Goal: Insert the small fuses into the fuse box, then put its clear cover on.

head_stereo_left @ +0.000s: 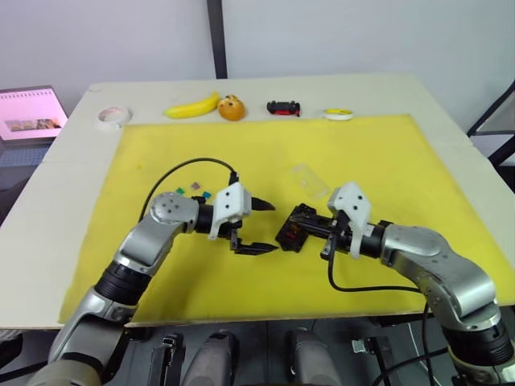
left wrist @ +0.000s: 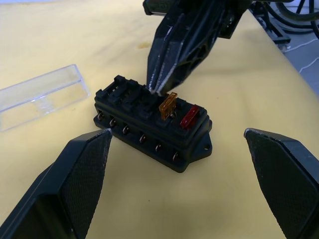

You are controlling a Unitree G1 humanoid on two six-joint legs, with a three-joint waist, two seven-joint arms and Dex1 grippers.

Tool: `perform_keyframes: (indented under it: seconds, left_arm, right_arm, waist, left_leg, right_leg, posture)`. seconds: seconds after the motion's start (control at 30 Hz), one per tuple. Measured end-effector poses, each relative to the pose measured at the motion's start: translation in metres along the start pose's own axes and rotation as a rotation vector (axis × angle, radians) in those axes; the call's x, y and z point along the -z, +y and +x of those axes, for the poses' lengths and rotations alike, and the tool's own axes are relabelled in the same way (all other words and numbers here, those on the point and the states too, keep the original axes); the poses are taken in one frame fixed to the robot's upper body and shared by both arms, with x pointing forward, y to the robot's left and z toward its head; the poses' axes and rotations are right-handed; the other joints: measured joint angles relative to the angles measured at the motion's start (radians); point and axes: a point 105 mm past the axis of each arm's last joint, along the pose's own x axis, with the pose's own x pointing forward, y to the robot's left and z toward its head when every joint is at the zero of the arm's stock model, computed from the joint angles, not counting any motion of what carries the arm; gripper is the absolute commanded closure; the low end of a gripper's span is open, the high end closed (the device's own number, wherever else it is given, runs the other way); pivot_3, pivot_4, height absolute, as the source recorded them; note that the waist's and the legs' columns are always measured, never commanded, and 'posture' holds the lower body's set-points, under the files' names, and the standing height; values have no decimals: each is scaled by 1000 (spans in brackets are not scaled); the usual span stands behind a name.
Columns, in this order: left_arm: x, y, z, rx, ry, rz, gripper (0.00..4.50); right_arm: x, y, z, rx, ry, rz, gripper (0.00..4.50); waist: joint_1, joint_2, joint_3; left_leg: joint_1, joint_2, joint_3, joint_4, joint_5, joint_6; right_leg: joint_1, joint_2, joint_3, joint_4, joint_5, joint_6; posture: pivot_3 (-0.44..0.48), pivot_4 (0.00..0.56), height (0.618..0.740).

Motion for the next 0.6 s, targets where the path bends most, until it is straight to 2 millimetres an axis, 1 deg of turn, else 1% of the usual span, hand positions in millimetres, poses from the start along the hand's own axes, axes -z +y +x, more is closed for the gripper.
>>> perform_keyframes:
  seconds: [0.23, 0.6]
  left_arm:
    - [-1, -1, 2, 5, -7, 0, 0]
    - [-1, -1, 3, 6, -10, -1, 0]
  right_arm:
    - [11, 5, 3, -11, 36, 7, 4434]
    - [15, 4, 4, 7, 62, -14, 4434]
  waist:
    - [0, 0, 0]
    - [0, 0, -1]
  left_leg:
    - [0, 0, 0, 0, 0, 0]
    - [1, 0, 0, 0, 0, 0]
  right_leg:
    - [0, 0, 0, 0, 0, 0]
    - [1, 0, 0, 0, 0, 0]
  posture:
    - [0, 150, 740]
    - [0, 150, 740]
